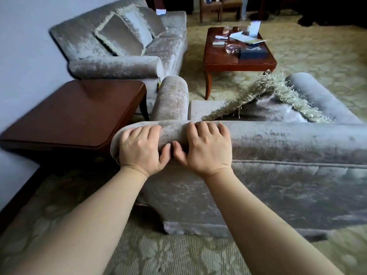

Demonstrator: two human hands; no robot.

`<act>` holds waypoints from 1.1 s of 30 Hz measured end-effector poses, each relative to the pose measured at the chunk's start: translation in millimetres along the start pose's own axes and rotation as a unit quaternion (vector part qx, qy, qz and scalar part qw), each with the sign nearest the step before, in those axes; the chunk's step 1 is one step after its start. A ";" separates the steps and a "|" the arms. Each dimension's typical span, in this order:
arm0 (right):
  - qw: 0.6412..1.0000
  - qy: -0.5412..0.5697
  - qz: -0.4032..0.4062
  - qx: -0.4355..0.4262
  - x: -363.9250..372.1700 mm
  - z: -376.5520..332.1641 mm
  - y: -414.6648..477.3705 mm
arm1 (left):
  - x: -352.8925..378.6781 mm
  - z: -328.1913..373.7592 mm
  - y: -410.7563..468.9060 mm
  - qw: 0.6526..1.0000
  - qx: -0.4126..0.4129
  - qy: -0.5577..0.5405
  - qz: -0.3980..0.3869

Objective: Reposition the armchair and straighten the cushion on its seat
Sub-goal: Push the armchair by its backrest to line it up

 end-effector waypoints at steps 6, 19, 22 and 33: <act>1.000 -0.004 0.010 -0.003 2.0 -7.2 2.7 | 2.0 -7.3 2.6 1.000 0.014 -0.003 0.000; 0.990 0.034 -0.136 0.029 -11.9 -8.5 -4.1 | -20.9 19.3 14.1 0.988 -0.051 0.025 -0.146; 0.978 0.085 -0.192 -0.001 -26.1 -0.6 -2.2 | -29.9 38.3 23.3 0.976 -0.091 0.023 -0.195; 0.934 -0.093 -0.342 0.044 -80.2 321.8 -48.2 | 15.6 321.4 64.6 0.948 0.062 -0.096 -0.297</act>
Point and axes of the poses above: each hand's wrist, its own y-axis towards the middle knuckle, its own x-axis out of the palm, z = x × y, the point moved 2 cm from there along y, towards the middle knuckle, and after that the axes turned 9 degrees about -y, right-handed, at the moved point
